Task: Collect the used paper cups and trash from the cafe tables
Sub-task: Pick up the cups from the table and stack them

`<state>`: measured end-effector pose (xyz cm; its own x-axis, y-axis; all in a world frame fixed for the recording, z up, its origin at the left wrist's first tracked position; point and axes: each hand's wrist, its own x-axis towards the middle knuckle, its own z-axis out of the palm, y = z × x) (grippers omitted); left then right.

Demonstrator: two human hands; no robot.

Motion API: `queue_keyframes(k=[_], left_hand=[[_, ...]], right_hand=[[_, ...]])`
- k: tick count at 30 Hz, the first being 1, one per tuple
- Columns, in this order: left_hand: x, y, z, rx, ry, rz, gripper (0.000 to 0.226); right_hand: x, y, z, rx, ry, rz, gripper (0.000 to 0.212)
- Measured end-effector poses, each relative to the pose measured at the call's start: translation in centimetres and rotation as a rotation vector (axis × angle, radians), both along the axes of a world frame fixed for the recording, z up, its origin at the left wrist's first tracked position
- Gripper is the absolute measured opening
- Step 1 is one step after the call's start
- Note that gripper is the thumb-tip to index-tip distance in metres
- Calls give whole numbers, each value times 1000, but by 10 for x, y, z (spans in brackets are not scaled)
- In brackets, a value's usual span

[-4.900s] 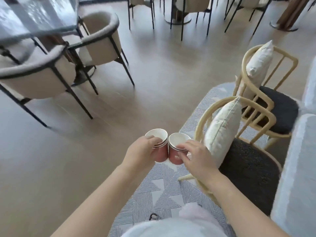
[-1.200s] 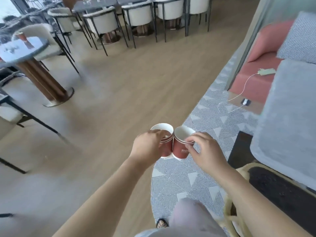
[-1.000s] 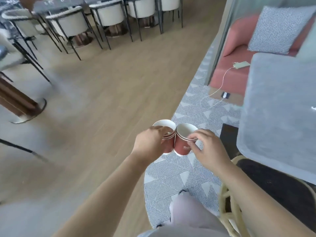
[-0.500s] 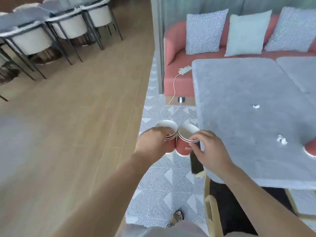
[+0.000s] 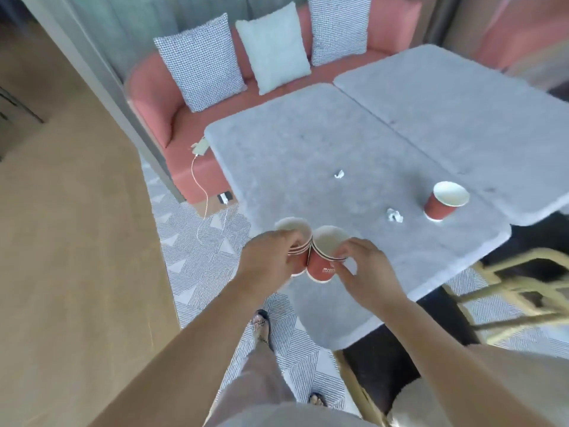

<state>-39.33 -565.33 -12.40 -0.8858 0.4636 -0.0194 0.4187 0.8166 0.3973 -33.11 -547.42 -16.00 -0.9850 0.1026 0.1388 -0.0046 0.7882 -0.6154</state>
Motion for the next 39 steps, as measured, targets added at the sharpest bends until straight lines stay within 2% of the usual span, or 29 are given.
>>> queue_keyframes(k=[10,15,20,24,29,31,34,39], left_hand=[[-129,71,-32,-28,-63,-359,11],[-178,103,-50,-43,-15,-575,16],[-210,127,-65,-141,-22,-767,18],[-224,141,-73,-143,-48,-799,17],[-232,144,-84,-142,-45,-835,15],[-236,149,-84,-98,-36,-882,10],[-243,157,-81,19,-48,-875,21],[-263,176,-74,167,-60,-789,17]], right_hand=[[-62,36,-17,-36,-60,-394,9],[-87,41,-29,-9,-80,-599,8],[-105,43,-42,1,-168,-725,9],[-118,51,-53,24,-273,-819,12],[-121,53,-61,88,-363,-804,10],[-124,53,-59,69,-338,-818,13],[-132,57,-51,52,-285,-809,21],[-143,79,-36,15,-154,-860,15]])
